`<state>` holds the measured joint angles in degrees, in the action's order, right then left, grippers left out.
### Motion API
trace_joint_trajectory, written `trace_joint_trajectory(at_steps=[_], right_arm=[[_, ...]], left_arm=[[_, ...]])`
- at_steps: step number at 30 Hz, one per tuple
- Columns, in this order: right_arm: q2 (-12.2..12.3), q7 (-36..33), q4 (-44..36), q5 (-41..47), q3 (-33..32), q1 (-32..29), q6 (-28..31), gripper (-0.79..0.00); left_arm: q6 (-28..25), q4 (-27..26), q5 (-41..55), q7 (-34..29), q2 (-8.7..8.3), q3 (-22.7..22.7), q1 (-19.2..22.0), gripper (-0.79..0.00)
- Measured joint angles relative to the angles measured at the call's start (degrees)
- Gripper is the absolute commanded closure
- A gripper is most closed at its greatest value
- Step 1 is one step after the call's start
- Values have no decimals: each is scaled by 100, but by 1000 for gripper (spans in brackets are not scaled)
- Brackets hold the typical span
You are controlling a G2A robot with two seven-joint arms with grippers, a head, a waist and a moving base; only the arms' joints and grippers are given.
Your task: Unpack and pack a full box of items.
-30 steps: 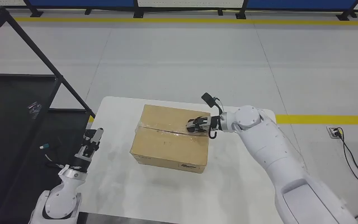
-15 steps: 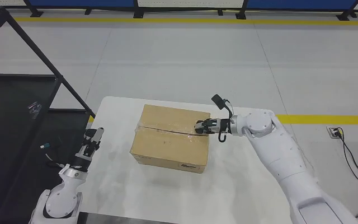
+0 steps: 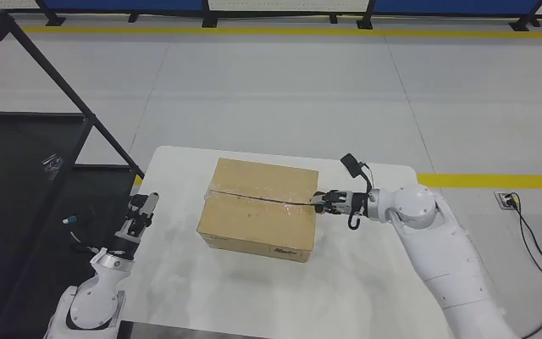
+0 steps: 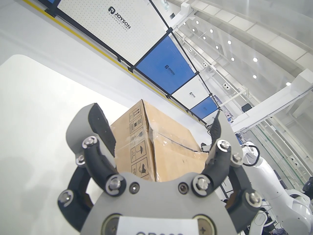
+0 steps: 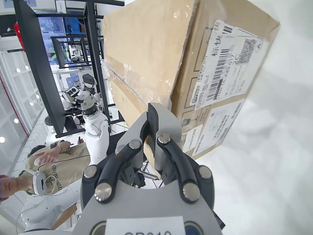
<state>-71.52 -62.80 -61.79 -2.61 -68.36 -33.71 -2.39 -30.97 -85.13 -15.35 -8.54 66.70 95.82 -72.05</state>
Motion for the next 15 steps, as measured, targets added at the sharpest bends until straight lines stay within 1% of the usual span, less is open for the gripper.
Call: trace_joint_trajectory(at_steps=[4, 6, 8, 10, 12, 15], right_arm=[[12, 244, 50, 20, -32, -16, -129, 0], [5, 636, 103, 2, -66, 2, -264, 0], [-8, 940, 69, 138, -109, -26, -249, 0], [-8, 890, -11, 401, -170, -87, -63, 0], [8, 591, -52, 600, -206, -113, 114, 0], [27, 326, -43, 553, -145, -77, 112, 0]], left_arm=[[1, 9, 1, 2, -3, -2, 6, -785], [-1, 21, -1, 2, -6, 2, 11, -785], [-1, 26, -6, 1, -8, 6, 14, -785], [-4, 29, -3, 0, -11, 17, 14, -785], [-7, 34, 4, 5, -14, 27, 13, -785], [-11, 39, 8, 3, -16, 28, 15, -785]])
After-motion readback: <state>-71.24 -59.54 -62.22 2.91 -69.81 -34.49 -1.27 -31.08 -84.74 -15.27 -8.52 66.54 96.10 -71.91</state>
